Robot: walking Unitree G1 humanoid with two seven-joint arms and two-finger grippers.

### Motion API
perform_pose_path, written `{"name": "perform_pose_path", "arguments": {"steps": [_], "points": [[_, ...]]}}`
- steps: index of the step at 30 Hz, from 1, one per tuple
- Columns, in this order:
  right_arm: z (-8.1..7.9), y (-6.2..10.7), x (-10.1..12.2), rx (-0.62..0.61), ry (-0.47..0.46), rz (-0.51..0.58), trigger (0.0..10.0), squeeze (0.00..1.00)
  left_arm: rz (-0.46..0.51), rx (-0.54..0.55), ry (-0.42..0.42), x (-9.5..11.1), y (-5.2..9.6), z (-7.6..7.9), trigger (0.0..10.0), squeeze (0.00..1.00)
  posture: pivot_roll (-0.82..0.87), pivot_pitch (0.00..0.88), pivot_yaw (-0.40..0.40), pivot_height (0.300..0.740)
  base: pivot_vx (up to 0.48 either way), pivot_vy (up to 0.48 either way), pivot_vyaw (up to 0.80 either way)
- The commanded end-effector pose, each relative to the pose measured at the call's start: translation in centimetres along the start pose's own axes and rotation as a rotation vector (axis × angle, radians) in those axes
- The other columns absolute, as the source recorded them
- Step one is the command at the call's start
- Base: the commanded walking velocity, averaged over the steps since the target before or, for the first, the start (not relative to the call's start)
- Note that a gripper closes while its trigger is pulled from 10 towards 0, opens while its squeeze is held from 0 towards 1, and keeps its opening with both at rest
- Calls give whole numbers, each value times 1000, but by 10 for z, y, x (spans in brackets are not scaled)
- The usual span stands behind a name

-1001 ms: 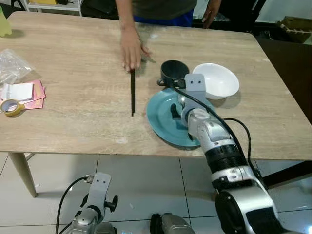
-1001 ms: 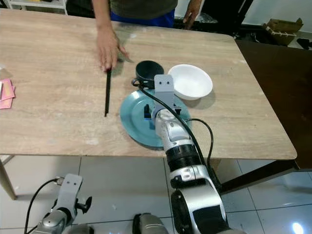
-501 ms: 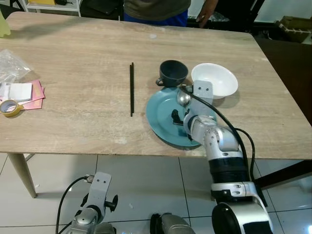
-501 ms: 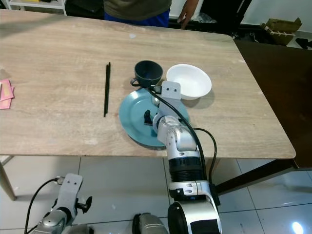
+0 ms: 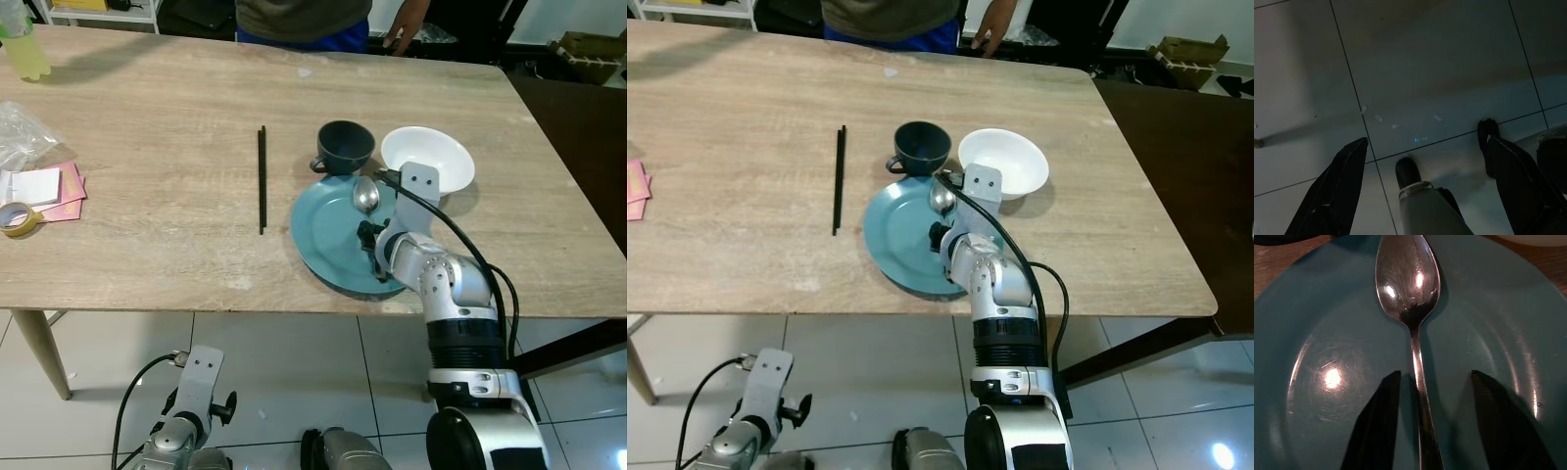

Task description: Setting the table

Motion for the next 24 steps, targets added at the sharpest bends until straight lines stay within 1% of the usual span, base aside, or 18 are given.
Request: {"name": "perform_pose_path", "arguments": {"steps": [1,2,22,23,24], "points": [[-6,-5,-30,45,-10,-134,353,0,-20,-3,-8,-6,1,1,10000,0,83,96,-59,740,0,0,0],[-6,-5,-30,48,-12,-134,0,0,-20,-2,-7,-6,1,1,10000,0,83,98,-59,740,0,0,0],[-10,-4,-28,87,-20,-132,0,0,-21,-3,-11,-5,1,0,10000,0,85,91,-56,740,0,0,0],[-10,-3,-26,93,-22,-128,0,0,-20,-3,-10,-5,1,0,10000,0,85,91,-56,740,0,0,0],[-13,1,-20,116,-27,-111,0,0,-18,-2,-10,-4,1,-1,10000,0,85,91,-56,740,0,0,0]]}}
Point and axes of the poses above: a point about 5 cm out from each wrist's last joint towards the gripper, its own y axis pointing back from the gripper into the wrist, its own x axis along the axis of the wrist's last joint, z = x × y, the point moved 3 cm from there along -y, pointing out of the wrist towards the gripper, and after that the axes turned 11 degrees about y, right-handed, at the moved point
